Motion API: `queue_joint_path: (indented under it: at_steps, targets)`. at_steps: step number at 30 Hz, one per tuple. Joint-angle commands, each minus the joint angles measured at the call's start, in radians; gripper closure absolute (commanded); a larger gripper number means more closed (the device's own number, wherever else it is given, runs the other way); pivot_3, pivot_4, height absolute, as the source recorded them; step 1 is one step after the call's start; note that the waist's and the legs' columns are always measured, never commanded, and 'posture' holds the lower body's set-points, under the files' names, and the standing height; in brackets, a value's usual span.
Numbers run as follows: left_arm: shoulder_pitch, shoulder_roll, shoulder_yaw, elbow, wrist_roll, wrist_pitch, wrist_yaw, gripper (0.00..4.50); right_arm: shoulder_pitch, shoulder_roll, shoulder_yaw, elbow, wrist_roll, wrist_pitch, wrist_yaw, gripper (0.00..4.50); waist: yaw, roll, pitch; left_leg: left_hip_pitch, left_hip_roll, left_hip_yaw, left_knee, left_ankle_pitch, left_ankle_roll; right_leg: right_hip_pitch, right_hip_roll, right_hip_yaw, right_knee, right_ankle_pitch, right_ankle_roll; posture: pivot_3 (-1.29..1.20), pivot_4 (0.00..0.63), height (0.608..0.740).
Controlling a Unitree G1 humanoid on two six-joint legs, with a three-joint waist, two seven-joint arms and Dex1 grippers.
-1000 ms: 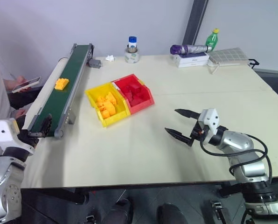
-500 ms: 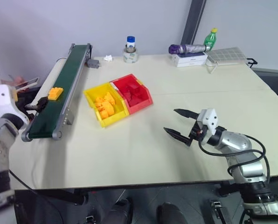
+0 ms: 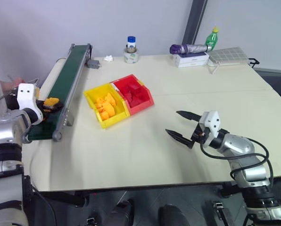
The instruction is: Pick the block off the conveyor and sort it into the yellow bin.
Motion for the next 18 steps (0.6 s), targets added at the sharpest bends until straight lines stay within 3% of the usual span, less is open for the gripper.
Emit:
queue_joint_path:
  at_steps: [1, 5, 6, 14, 18]
  targets:
    - [-0.022, 0.012, 0.005, 0.009, 0.023, -0.012, -0.004, 0.93, 0.006, -0.010, -0.023, -0.056, 0.010, -0.003, -0.009, 0.00, -0.001, 0.000, 0.000, 0.000, 0.000, 0.000, 0.000, 0.000, 0.000, 0.000, 0.000, 0.000, 0.000, 0.000, 0.000, 0.00, 0.150, 0.740]
    - [0.002, 0.013, 0.036, -0.046, 0.012, -0.001, 0.025, 2.97, 0.006, -0.014, -0.025, -0.053, 0.010, -0.005, -0.012, 0.00, -0.005, 0.000, 0.000, 0.000, 0.000, 0.000, 0.000, 0.000, 0.000, 0.000, 0.000, 0.000, 0.000, 0.001, 0.000, 0.00, 0.150, 0.740]
    - [0.004, 0.009, 0.054, -0.081, -0.007, 0.010, 0.030, 3.21, 0.004, -0.014, -0.025, -0.051, 0.010, -0.006, -0.012, 0.00, -0.010, 0.000, 0.000, 0.000, 0.000, 0.000, 0.001, 0.000, 0.000, 0.000, 0.000, 0.000, 0.000, 0.001, 0.000, 0.00, 0.150, 0.740]
    - [0.010, -0.130, 0.079, -0.467, -0.143, 0.127, 0.060, 3.14, -0.021, -0.008, -0.010, -0.030, 0.009, -0.007, -0.005, 0.00, -0.011, -0.001, 0.000, 0.000, 0.000, 0.000, 0.002, 0.000, 0.000, 0.002, 0.000, 0.000, 0.000, 0.002, 0.001, 0.00, 0.150, 0.740]
    - [-0.040, -0.224, -0.007, -0.480, -0.082, 0.121, 0.129, 3.14, -0.035, -0.004, -0.006, -0.011, 0.006, -0.015, 0.001, 0.00, -0.013, -0.001, 0.000, 0.000, 0.000, 0.000, 0.003, 0.001, 0.001, 0.002, 0.000, 0.000, 0.000, 0.002, 0.001, 0.00, 0.150, 0.740]
